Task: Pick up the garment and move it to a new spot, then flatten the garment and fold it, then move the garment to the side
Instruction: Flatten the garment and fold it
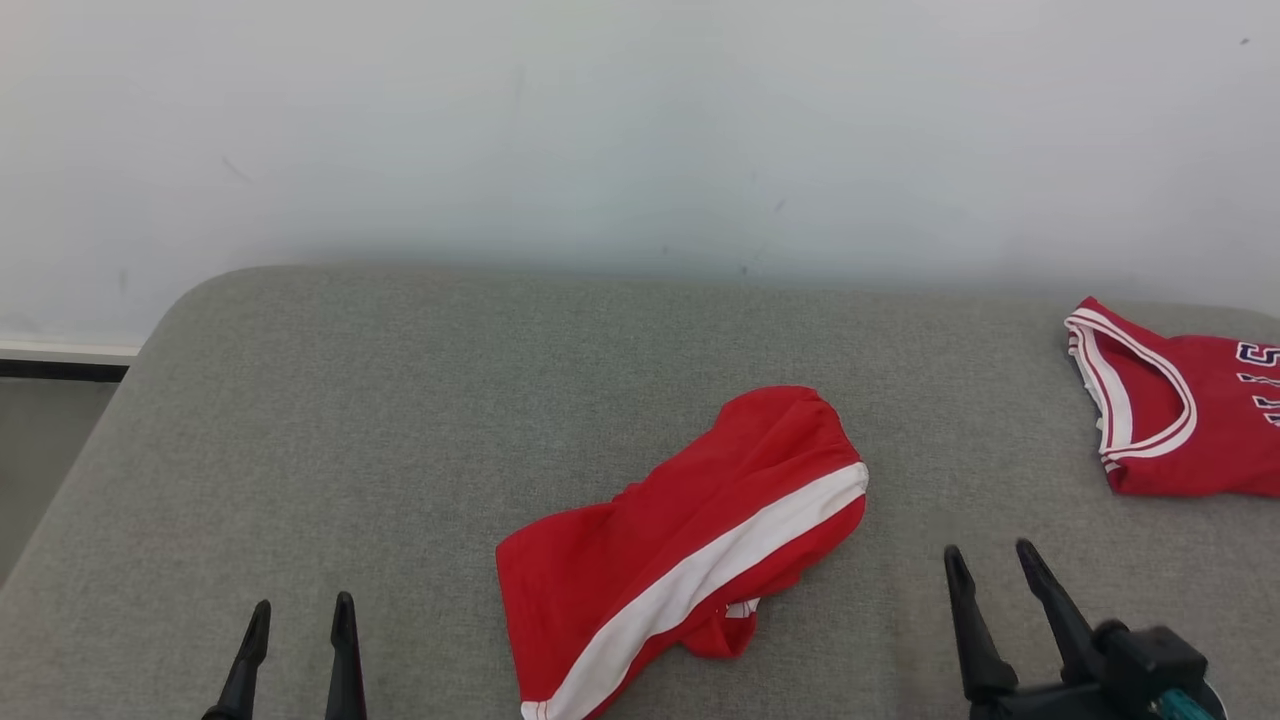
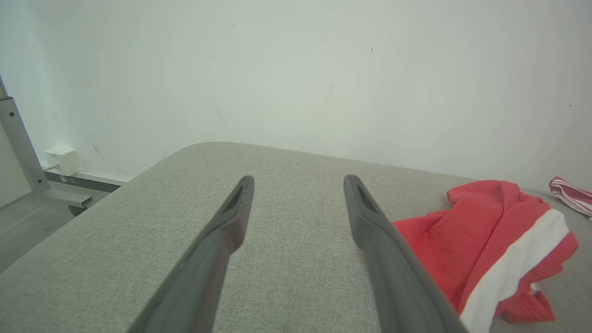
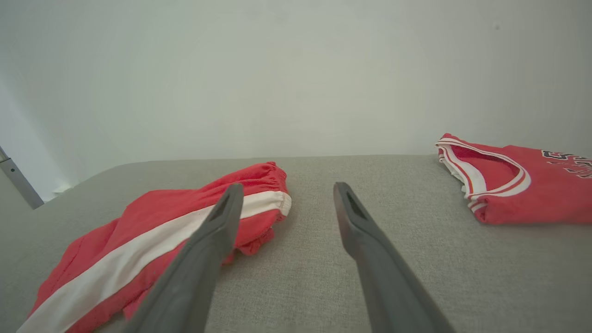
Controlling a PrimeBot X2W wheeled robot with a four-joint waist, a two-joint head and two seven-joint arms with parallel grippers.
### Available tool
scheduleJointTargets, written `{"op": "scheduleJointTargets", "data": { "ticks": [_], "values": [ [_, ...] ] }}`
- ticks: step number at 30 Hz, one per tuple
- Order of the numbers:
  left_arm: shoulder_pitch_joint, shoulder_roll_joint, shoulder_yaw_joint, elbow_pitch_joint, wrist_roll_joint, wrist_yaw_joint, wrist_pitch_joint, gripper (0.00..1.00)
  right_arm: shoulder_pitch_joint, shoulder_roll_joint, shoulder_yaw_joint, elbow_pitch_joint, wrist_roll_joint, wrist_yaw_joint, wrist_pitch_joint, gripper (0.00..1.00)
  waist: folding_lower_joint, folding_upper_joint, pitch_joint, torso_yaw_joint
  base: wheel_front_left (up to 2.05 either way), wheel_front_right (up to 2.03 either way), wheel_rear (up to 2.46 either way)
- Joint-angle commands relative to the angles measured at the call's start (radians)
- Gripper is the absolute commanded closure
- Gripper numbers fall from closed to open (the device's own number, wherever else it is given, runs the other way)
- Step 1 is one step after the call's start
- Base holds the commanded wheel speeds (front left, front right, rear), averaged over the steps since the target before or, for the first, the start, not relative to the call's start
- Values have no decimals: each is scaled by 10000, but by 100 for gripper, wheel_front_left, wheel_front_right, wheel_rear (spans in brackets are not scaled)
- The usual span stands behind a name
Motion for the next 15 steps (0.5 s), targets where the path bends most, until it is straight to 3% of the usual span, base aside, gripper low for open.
{"op": "scheduleJointTargets", "data": {
  "ticks": [1, 6, 15],
  "values": [
    [157, -15, 40, -53, 39, 5, -29, 0, 241, 78, -142, -80, -101, -25, -44, 0, 0, 0, -5, -27, 0, 0, 0],
    [233, -16, 62, -125, 2, 7, -29, 0, 367, 122, -312, -76, -190, -25, -44, 0, 0, 0, 2, -93, 0, 0, 0],
    [47, -15, -185, -139, -38, 64, -29, 0, -1705, -390, 315, 1279, -168, -25, 573, 0, 0, 0, 174, 205, 0, 0, 0]
  ]
}}
